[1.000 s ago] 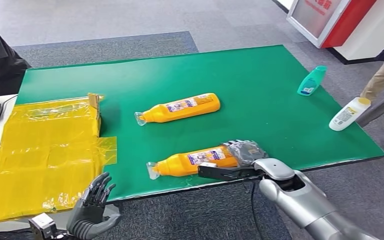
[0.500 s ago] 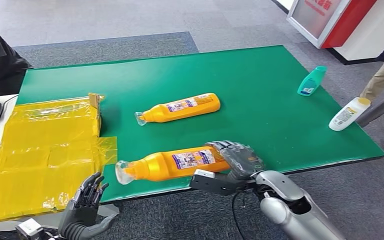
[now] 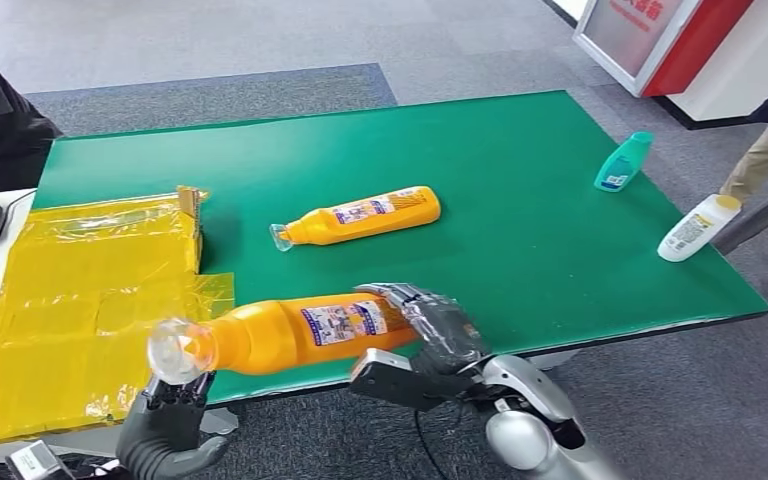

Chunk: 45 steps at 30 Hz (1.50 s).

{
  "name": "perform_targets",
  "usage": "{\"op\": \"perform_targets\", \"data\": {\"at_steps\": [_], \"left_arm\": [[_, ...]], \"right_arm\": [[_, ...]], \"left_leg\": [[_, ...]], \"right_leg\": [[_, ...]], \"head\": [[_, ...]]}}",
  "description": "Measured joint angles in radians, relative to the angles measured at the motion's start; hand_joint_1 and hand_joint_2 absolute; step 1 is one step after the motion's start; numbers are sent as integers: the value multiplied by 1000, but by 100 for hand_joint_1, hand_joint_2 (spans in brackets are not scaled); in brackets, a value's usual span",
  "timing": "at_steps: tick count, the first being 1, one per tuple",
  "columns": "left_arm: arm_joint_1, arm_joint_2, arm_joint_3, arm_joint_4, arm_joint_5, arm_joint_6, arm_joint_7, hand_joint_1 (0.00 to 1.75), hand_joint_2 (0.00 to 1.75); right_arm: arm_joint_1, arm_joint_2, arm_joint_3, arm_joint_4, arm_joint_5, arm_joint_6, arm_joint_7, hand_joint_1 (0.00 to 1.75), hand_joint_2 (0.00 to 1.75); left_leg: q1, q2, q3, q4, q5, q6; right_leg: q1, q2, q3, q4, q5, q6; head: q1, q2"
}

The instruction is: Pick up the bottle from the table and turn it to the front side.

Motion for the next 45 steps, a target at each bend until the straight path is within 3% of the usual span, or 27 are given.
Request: {"op": "perform_targets", "data": {"at_steps": [12,29,45], "left_arm": [[-12,-11,-14,-92,25,4,29,0,175],[-8,-49,-45,-178,-12,38,112,0,175],[-5,-25,-121,-182,-11,117,123,1,175]], "right_arm": [[24,49,51,70,-86,-34,-69,175,175],[25,53,91,201,-27,-75,-65,175,175],[13,64,91,241,-21,-77,-68,175,175]], "left_leg": [[0,0,0,0,0,0],[0,0,0,0,0,0],[0,0,0,0,0,0]], "right_leg": [[0,0,0,0,0,0],[0,0,0,0,0,0],[0,0,0,0,0,0]], "head": [[0,0],[0,0],[0,0]]}}
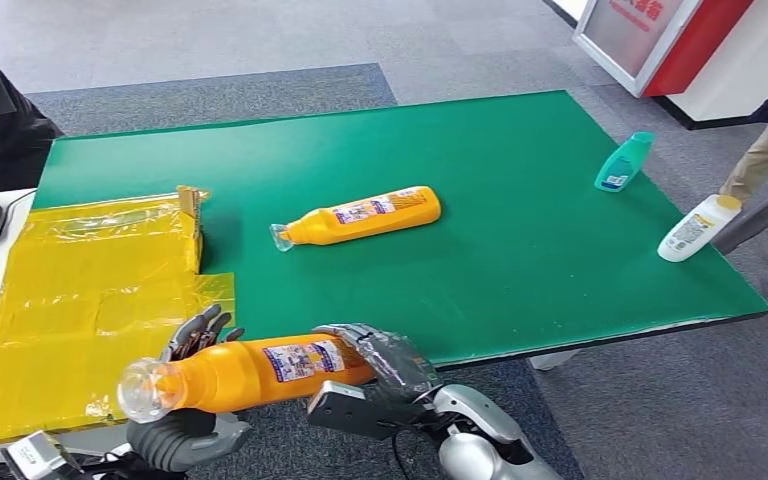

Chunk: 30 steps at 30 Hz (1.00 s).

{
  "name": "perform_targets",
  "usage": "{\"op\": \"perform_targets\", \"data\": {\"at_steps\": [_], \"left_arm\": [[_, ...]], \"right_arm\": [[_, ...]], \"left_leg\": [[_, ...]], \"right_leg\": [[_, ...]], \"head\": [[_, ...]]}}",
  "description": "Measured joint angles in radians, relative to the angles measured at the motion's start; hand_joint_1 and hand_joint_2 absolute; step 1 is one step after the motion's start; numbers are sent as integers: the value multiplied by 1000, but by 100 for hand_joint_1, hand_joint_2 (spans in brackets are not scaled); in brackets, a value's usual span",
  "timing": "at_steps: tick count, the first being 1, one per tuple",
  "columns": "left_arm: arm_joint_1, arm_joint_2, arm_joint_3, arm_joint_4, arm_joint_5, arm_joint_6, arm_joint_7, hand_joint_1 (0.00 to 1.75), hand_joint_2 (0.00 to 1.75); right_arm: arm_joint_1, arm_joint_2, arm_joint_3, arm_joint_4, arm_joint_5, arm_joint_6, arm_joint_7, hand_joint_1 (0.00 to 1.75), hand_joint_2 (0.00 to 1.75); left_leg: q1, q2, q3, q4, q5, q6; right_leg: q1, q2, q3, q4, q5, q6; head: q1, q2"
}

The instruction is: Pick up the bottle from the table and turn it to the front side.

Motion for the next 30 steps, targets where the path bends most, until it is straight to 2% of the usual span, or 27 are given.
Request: {"op": "perform_targets", "data": {"at_steps": [19,24,28,30], "left_arm": [[31,5,-6,0,0,55,71,3,175],[31,5,-8,0,-15,61,67,31,175],[30,6,-14,0,-48,81,51,44,175],[29,7,-18,0,-56,87,48,84,175]], "right_arm": [[16,0,-2,-40,2,1,0,175,175],[16,1,-3,-45,2,2,0,175,175],[17,2,-3,-45,3,2,0,175,175],[17,2,-3,-45,3,2,0,175,175]], "left_leg": [[0,0,0,0,0,0],[0,0,0,0,0,0],[0,0,0,0,0,0],[0,0,0,0,0,0]], "right_leg": [[0,0,0,0,0,0],[0,0,0,0,0,0],[0,0,0,0,0,0],[0,0,0,0,0,0]], "head": [[0,0],[0,0],[0,0],[0,0]]}}
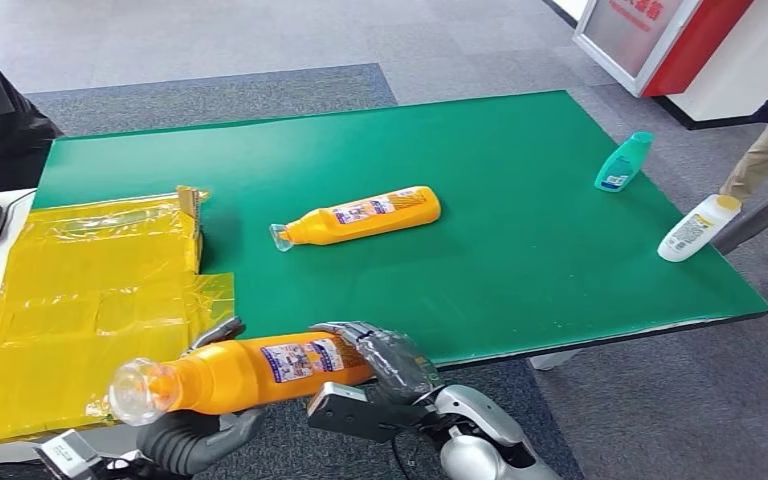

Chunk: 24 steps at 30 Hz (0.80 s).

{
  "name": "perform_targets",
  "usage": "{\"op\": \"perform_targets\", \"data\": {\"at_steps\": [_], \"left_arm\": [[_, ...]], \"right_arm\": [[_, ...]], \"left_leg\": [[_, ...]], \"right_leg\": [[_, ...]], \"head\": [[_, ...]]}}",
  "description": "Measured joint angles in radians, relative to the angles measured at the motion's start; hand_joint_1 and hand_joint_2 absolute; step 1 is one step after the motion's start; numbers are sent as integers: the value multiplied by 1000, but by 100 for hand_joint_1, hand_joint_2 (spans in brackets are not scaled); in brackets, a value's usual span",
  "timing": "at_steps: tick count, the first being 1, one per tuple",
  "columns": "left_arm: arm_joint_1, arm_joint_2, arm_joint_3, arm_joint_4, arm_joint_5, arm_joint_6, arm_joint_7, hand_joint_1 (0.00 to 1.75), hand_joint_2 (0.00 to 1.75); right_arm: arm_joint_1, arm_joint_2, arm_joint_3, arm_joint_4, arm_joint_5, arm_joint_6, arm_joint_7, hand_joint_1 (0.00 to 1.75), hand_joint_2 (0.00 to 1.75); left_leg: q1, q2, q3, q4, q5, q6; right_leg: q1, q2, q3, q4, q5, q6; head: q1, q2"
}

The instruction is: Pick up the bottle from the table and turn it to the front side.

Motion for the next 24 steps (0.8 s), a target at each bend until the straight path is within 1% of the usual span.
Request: {"op": "perform_targets", "data": {"at_steps": [2,5,8,12,16,18,19,22,23,24], "left_arm": [[-2,1,-3,0,-6,6,-2,124,175],[-4,2,-6,-1,-28,23,-10,145,175],[-6,2,-7,-5,-52,40,-15,153,175],[-7,2,-8,-8,-61,47,-16,155,175],[-8,2,-8,-8,-61,47,-16,168,175],[-8,1,-8,-8,-63,48,-18,170,175],[-9,0,-8,-8,-65,50,-20,169,175],[-12,-4,-8,-8,-74,55,-27,165,175],[-14,-6,-7,-8,-80,59,-28,163,175],[-15,-9,-7,-8,-89,65,-28,161,175]], "right_arm": [[1,0,0,0,0,0,-1,175,175],[2,0,0,0,0,0,-1,175,175],[6,0,0,-3,0,0,0,175,175],[12,0,-1,-8,1,0,3,175,175],[16,0,-2,-11,2,0,5,175,175],[16,0,-2,-12,2,0,6,175,175],[16,0,-2,-14,2,0,7,164,175],[17,0,-3,-19,4,0,9,33,175],[17,0,-3,-21,4,0,10,0,175],[17,0,-3,-23,4,0,12,0,175]], "left_leg": [[0,0,0,0,0,0],[0,0,0,0,0,0],[0,0,0,0,0,0],[0,0,0,0,0,0],[0,0,0,0,0,0],[0,0,0,0,0,0],[0,0,0,0,0,0],[0,0,0,0,0,0],[0,0,0,0,0,0],[0,0,0,0,0,0]], "right_leg": [[0,0,0,0,0,0],[0,0,0,0,0,0],[0,0,0,0,0,0],[0,0,0,0,0,0],[0,0,0,0,0,0],[0,0,0,0,0,0],[0,0,0,0,0,0],[0,0,0,0,0,0],[0,0,0,0,0,0],[0,0,0,0,0,0]], "head": [[0,0],[0,0],[0,0],[0,0],[0,0],[0,0],[0,0],[0,0],[0,0],[0,0]]}}
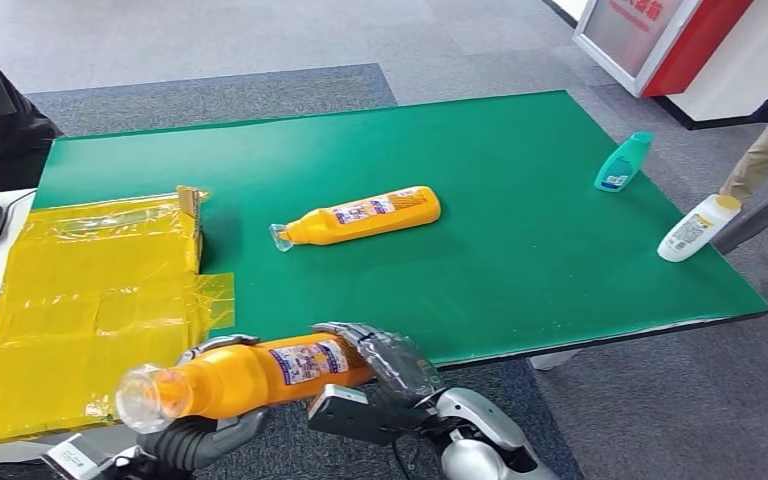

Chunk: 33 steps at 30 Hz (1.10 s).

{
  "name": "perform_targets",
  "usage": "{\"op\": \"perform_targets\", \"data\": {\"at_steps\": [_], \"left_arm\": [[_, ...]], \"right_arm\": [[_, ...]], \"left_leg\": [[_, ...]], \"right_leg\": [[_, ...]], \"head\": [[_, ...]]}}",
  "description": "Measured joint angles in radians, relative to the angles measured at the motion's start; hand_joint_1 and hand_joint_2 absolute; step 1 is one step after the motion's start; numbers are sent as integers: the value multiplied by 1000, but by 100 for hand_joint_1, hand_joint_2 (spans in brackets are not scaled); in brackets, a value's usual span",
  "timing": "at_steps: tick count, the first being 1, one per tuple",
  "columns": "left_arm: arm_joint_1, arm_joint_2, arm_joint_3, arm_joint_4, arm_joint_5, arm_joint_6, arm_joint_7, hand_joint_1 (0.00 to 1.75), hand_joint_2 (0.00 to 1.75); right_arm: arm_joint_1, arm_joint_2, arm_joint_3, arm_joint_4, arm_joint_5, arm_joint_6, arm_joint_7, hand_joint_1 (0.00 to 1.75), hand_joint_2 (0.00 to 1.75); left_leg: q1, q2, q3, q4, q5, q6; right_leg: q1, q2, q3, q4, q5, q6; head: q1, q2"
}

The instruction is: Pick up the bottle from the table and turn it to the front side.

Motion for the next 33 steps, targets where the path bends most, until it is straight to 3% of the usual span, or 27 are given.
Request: {"op": "perform_targets", "data": {"at_steps": [11,22,26,33], "left_arm": [[-14,-28,86,-94,-298,174,41,148,175],[-39,-20,168,-193,-579,319,78,147,175],[-48,-8,179,-204,-664,362,107,145,175],[-86,62,217,-194,-1028,514,260,145,175]], "right_arm": [[24,0,-1,-54,2,-4,2,0,175],[64,-1,0,-87,1,-12,4,0,175],[75,-3,0,-95,1,-14,4,0,175],[118,-23,16,-117,-16,-25,11,0,175]], "left_leg": [[0,0,0,0,0,0],[0,0,0,0,0,0],[0,0,0,0,0,0],[0,0,0,0,0,0]], "right_leg": [[0,0,0,0,0,0],[0,0,0,0,0,0],[0,0,0,0,0,0],[0,0,-1,0,0,0]], "head": [[0,0],[0,0],[0,0],[0,0]]}}
